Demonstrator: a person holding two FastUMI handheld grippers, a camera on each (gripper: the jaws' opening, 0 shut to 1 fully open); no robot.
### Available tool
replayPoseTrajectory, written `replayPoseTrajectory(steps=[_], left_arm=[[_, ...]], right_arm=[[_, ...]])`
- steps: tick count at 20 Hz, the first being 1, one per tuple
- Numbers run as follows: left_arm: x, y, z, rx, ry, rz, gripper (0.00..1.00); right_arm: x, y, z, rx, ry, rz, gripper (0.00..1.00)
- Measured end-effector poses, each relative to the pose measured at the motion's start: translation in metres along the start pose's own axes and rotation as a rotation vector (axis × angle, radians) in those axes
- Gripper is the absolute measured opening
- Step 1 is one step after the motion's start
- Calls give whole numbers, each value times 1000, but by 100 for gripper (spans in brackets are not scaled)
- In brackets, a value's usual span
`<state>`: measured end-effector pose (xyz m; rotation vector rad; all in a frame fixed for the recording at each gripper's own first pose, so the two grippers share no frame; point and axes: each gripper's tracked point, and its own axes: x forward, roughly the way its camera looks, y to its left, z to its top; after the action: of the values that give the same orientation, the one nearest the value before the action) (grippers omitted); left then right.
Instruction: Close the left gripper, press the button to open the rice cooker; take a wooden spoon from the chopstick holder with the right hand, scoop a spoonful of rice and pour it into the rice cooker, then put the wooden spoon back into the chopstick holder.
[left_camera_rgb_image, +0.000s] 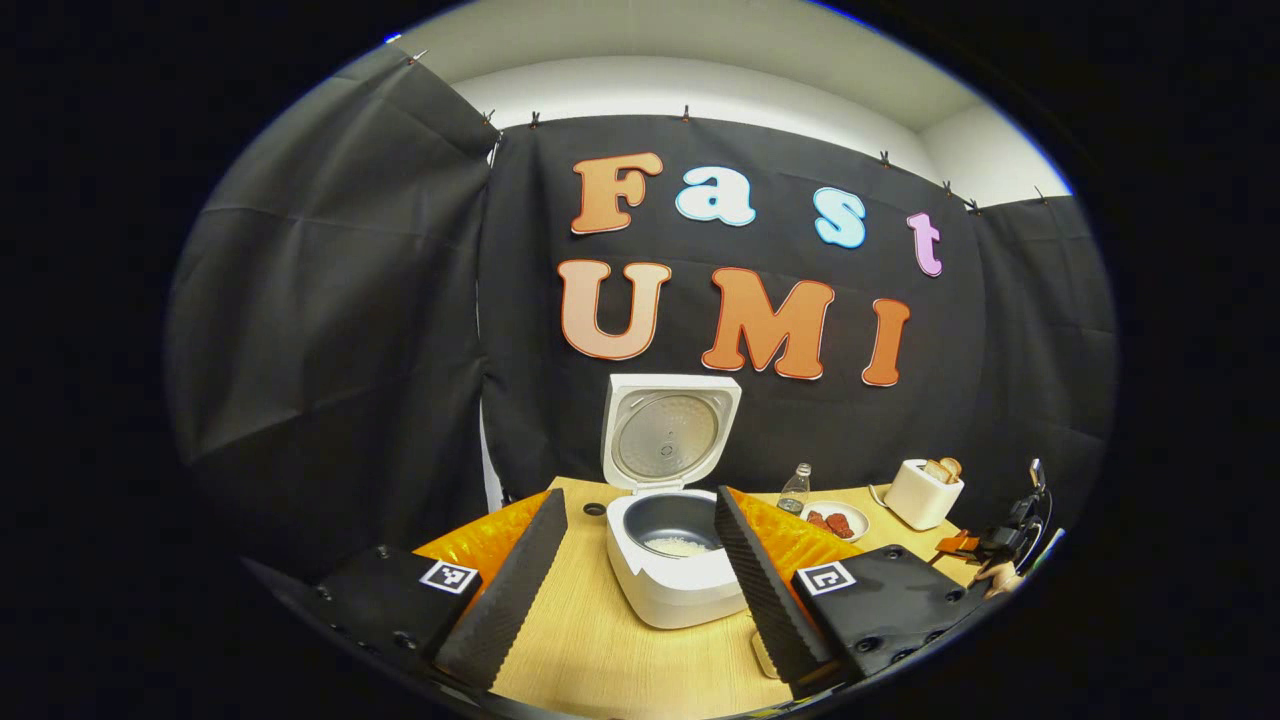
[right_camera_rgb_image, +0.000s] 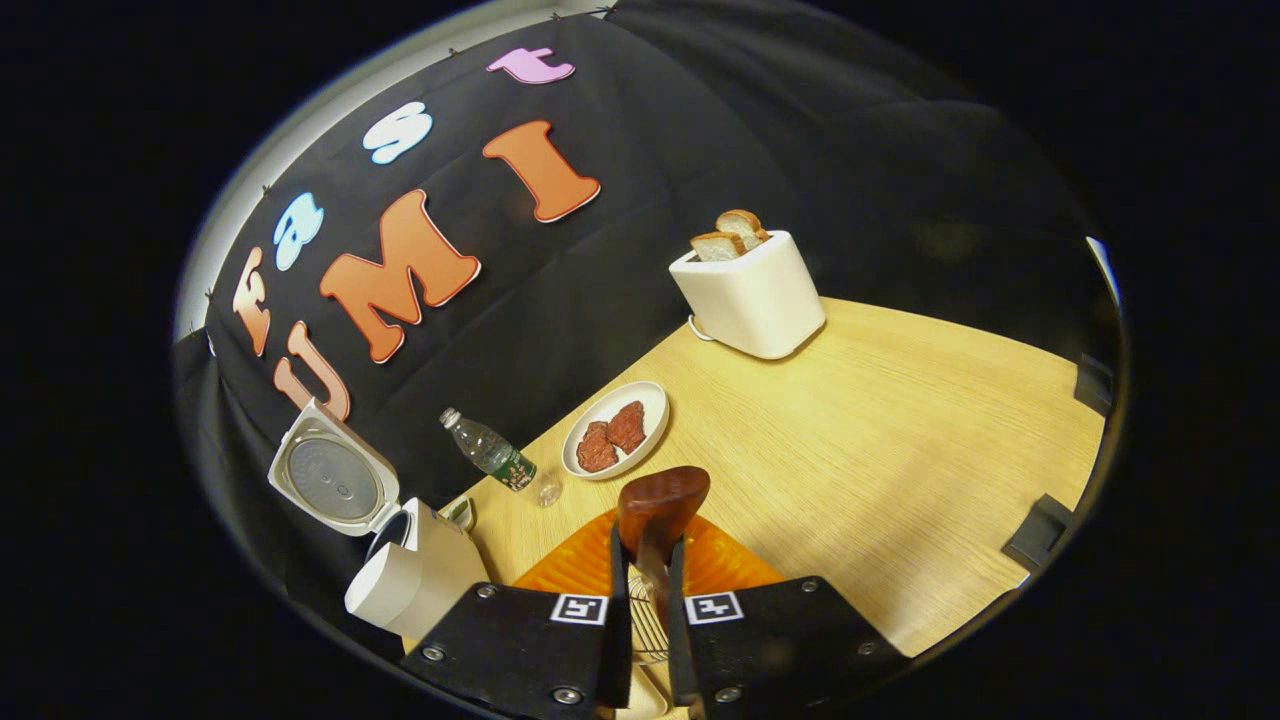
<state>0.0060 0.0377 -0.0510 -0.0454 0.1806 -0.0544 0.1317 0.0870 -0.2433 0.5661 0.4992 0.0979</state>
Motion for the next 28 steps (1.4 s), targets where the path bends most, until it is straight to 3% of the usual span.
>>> replayPoseTrajectory(steps=[2,3,4,5,6,7,8,19,24,28], left_arm=[[8,-7,2,-9,-4,-13,100],[14,-9,5,-11,-9,-20,100],[20,-11,9,-11,-13,-22,100],[27,-11,13,-7,-15,-20,100],[36,-11,18,-3,-24,-18,100],[44,-13,24,-1,-32,-19,100],[55,-15,31,2,-39,-20,100],[223,-58,115,37,-57,-94,100],[311,-71,122,30,-25,-96,100],[375,-64,115,73,5,-55,100]], right_arm=[[-2,-8,0,-31,1,-34,23],[-7,-8,2,-50,-4,-37,43],[-11,-7,4,-64,-3,-42,52],[-18,-6,3,-77,7,-47,70],[-21,-7,3,-91,13,-56,77],[-27,-9,3,-110,14,-69,92],[-31,-10,4,-133,12,-82,95],[-87,-20,38,-257,-60,-161,95],[-102,-27,52,-243,-88,-197,95],[-113,-34,61,-237,-106,-236,95]])
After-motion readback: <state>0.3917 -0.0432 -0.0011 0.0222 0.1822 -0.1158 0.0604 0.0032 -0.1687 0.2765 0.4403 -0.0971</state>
